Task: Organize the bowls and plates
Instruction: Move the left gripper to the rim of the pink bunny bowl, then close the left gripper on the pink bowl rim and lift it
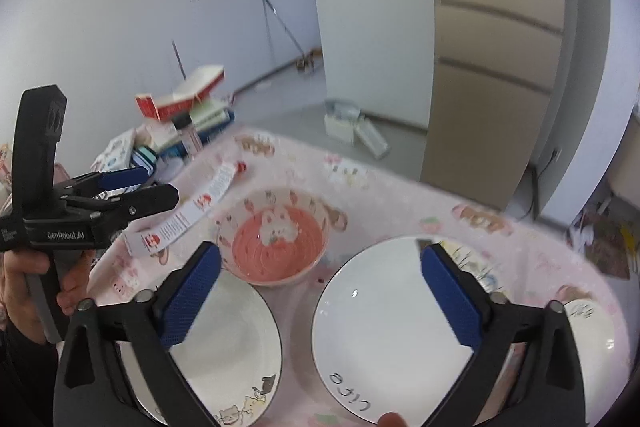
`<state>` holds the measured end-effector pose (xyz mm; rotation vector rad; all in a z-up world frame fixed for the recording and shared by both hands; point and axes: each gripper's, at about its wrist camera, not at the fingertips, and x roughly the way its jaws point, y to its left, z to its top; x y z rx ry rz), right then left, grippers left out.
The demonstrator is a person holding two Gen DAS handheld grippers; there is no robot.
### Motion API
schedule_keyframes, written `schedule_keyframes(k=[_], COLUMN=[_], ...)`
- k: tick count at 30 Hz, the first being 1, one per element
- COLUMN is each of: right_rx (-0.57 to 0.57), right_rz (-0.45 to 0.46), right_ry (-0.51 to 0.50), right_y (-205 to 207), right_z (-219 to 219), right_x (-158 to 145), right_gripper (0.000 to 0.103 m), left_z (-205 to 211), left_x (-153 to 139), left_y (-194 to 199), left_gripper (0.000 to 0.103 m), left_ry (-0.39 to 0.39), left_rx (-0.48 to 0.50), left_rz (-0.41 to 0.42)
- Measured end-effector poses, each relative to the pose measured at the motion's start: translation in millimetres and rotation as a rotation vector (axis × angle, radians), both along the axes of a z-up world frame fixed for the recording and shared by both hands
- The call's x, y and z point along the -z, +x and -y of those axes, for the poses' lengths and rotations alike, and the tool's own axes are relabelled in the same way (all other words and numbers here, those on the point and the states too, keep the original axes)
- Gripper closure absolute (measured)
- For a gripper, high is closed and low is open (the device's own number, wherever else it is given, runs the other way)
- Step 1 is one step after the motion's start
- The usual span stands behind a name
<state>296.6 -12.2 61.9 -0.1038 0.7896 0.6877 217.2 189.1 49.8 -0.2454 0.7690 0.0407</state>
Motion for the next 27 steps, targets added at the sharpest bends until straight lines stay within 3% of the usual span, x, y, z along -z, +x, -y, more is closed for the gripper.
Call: schedule_keyframes(k=[4, 8, 11, 13, 15, 17, 19, 22, 27], right_rx=[-0.015, -0.021, -0.011, -0.008, -0.01, -0.019, -0.015, -0.006, 0.013], right_rz=[-0.066, -0.114, -0.154, -0.176, -0.206, -0.235, -0.25, -0.266, -0.288], right_ry=[-0.024, -0.035, -0.026, -0.021, -0.019, -0.012, -0.022, -0.008, -0.019], right_y=[15.2, 27.3, 37.2, 42.6, 47.7, 51.7, 55.8, 62.5, 76.6], right_z=[-11.6, -16.0, -17.3, -18.2, -19.5, -21.5, -25.0, -28.9, -40.6], right_x=[17.1, 30.7, 38.3, 44.1, 51.5, 58.6, 66.3, 73.1, 82.2], right_gripper=[0.024, 0.029, 0.031, 0.032, 0.036, 0.048, 0.068, 0.071, 0.072], left_z=[-9.1, -10.8, -15.4, -19.3, -19.1, -18.1, -18.2, -24.3, -29.1], left_x=[23.3, 36.9, 46.6, 54.1, 59.3, 65.2, 73.5, 84.0, 96.9], left_y=[10.9, 15.9, 21.3, 26.5, 30.8, 33.9, 38.1, 44.4, 58.3], left_gripper=[0.011, 0.015, 0.023, 0.039, 0.043, 0.043, 0.044, 0.054, 0.059], left_ry=[-0.009, 0.006, -0.038, -0.088, -0.099, -0.106, -0.134, -0.201, -0.287], left_rx=[-0.017, -0.002, -0.008, -0.007, -0.001, 0.005, 0.012, 0.004, 0.005], left_rz=[-0.076, -0.099, -0.131, -0.157, -0.178, -0.188, -0.208, -0.225, -0.253])
